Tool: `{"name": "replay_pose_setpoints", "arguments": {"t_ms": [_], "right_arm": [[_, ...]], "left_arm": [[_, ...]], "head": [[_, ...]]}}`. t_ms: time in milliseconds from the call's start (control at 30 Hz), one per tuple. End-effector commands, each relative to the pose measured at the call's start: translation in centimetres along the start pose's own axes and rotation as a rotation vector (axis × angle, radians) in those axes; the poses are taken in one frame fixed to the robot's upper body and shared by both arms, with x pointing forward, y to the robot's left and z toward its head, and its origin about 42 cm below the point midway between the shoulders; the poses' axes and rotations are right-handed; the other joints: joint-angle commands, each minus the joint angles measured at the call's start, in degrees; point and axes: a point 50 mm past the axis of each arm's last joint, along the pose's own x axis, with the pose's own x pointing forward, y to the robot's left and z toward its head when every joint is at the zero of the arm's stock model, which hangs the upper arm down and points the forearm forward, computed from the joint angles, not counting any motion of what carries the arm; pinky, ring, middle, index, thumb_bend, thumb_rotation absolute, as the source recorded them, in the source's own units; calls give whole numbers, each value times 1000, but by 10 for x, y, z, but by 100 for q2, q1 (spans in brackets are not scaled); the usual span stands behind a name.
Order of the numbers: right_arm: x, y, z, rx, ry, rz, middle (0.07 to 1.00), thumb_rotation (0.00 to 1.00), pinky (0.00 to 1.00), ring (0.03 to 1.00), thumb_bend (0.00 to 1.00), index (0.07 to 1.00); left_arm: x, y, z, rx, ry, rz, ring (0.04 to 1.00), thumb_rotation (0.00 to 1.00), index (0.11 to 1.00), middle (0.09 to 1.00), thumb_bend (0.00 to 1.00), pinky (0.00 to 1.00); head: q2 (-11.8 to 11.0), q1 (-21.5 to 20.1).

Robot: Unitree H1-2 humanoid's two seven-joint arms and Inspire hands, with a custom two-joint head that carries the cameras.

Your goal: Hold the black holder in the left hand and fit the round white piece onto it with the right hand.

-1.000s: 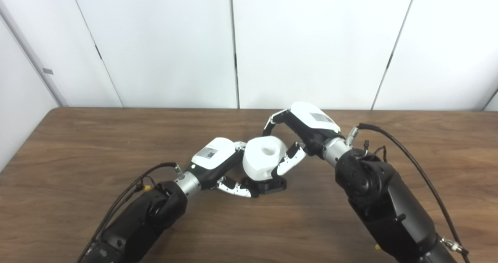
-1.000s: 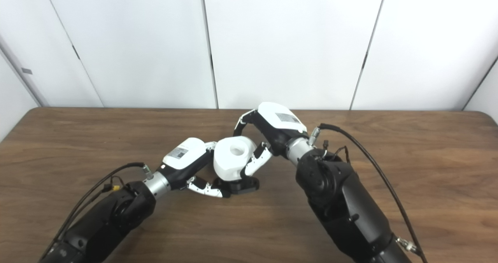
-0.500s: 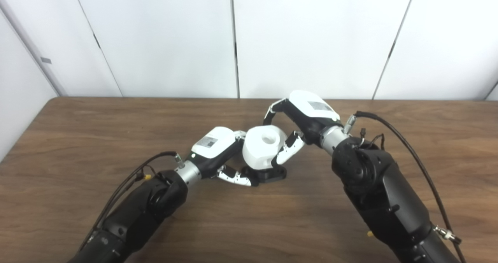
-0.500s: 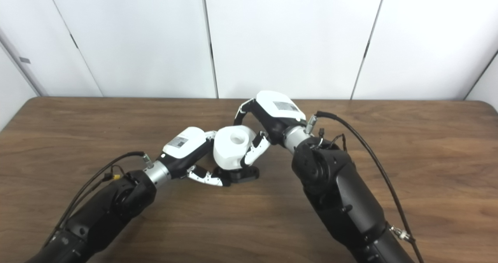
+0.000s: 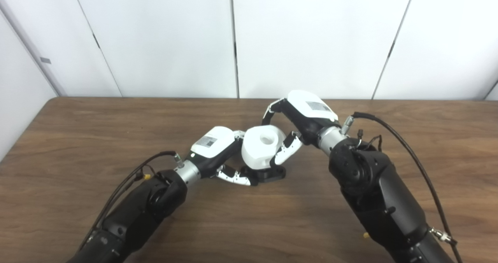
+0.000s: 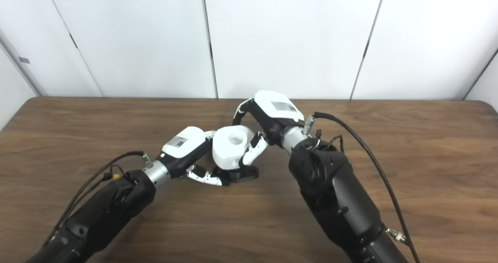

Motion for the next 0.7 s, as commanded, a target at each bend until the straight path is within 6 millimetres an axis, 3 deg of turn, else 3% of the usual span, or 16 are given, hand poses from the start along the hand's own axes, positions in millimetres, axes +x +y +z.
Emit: {"name": "replay_pose_setpoints", "arguments": {"t_ms": [0,367,667], "right_arm": [[4,14,23,24,-70,64,747,132,753,808,521,482],[5,18,29,7,-80,79,748,133,754,809,521,481],[3,21,31,8,-87,98,751,132,831,827,520,481]], "left_arm": [[-3,-23,4,42,13,-131,812,78,485,809,521,668],[-2,-24,4,50,20,-138,821,79,485,819,521,676],[-3,-22,4,64,39,-146,819,83,486,813,519,675]], "head": [[8,6],[11,7],[25,12]]}}
